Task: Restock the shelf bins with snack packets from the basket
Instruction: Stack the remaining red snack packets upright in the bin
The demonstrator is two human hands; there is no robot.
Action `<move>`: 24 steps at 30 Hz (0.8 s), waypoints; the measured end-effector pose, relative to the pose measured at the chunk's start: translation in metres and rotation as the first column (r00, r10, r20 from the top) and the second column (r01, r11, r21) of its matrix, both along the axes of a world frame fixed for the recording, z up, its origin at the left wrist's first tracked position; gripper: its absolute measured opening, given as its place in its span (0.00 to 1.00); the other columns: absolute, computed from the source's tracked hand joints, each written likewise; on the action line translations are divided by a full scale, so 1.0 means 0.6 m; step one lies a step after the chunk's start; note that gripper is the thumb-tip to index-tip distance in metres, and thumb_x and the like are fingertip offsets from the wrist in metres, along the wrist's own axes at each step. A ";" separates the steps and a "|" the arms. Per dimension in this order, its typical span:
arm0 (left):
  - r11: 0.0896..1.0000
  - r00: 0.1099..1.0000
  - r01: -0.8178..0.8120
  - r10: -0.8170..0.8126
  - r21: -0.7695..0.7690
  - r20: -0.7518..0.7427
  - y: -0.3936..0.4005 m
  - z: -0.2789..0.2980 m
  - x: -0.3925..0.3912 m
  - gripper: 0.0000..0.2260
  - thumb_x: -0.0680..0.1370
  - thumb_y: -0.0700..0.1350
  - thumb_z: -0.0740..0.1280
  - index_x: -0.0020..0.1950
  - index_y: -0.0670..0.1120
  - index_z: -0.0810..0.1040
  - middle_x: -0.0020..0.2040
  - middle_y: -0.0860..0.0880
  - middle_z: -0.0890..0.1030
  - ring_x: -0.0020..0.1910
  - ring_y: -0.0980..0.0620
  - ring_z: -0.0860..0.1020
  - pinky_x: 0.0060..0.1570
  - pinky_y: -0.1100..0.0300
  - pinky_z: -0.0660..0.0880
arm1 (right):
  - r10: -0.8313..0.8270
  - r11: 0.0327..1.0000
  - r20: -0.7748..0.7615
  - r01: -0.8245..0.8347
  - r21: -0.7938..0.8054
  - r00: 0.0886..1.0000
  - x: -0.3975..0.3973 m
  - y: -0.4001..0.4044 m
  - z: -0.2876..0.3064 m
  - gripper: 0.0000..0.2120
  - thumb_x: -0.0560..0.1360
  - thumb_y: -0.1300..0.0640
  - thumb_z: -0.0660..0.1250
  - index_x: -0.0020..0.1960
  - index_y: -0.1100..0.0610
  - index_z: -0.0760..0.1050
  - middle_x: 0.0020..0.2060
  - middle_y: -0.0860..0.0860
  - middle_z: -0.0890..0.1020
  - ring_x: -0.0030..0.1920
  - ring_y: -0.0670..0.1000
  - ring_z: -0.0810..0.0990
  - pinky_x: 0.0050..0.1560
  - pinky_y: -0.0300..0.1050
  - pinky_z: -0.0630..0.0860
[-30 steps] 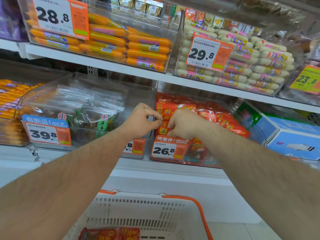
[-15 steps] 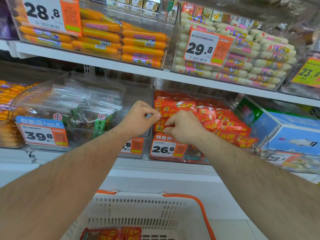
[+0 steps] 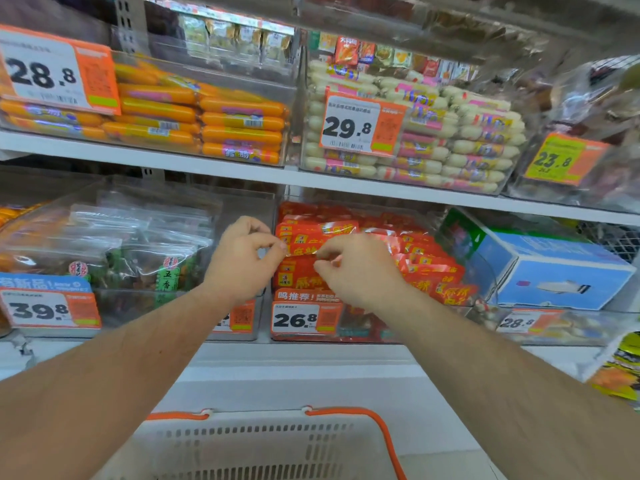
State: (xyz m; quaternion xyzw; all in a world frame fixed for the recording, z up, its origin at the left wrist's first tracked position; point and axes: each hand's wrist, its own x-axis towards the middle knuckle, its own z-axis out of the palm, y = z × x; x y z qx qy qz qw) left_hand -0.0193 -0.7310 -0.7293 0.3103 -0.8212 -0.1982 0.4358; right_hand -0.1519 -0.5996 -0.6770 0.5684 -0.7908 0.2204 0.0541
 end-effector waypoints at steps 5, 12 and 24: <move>0.969 0.962 0.081 -0.015 -0.232 0.274 0.076 0.056 -0.069 0.18 0.81 0.57 0.56 0.58 0.51 0.82 0.61 0.52 0.76 0.60 0.50 0.71 0.60 0.52 0.69 | -0.206 0.977 -0.123 0.197 -0.078 0.971 -0.136 0.040 -0.006 0.21 0.79 0.40 0.58 0.57 0.52 0.81 0.58 0.54 0.82 0.60 0.58 0.76 0.61 0.51 0.73; 0.995 0.570 -0.040 -0.048 0.086 0.820 0.039 0.058 -0.131 0.38 0.78 0.71 0.42 0.80 0.50 0.42 0.80 0.48 0.39 0.79 0.47 0.38 0.76 0.48 0.41 | -0.240 0.840 -0.055 0.236 0.489 0.969 -0.267 0.068 -0.041 0.36 0.79 0.32 0.40 0.81 0.52 0.48 0.80 0.52 0.47 0.79 0.54 0.44 0.77 0.53 0.43; 0.999 0.597 -0.006 -0.040 0.054 0.802 0.032 0.078 -0.192 0.37 0.79 0.69 0.44 0.80 0.47 0.44 0.80 0.48 0.40 0.78 0.48 0.37 0.76 0.47 0.37 | -0.079 0.895 0.002 0.070 0.440 0.997 -0.236 -0.006 -0.003 0.33 0.81 0.36 0.44 0.81 0.51 0.47 0.80 0.53 0.43 0.79 0.53 0.40 0.78 0.54 0.40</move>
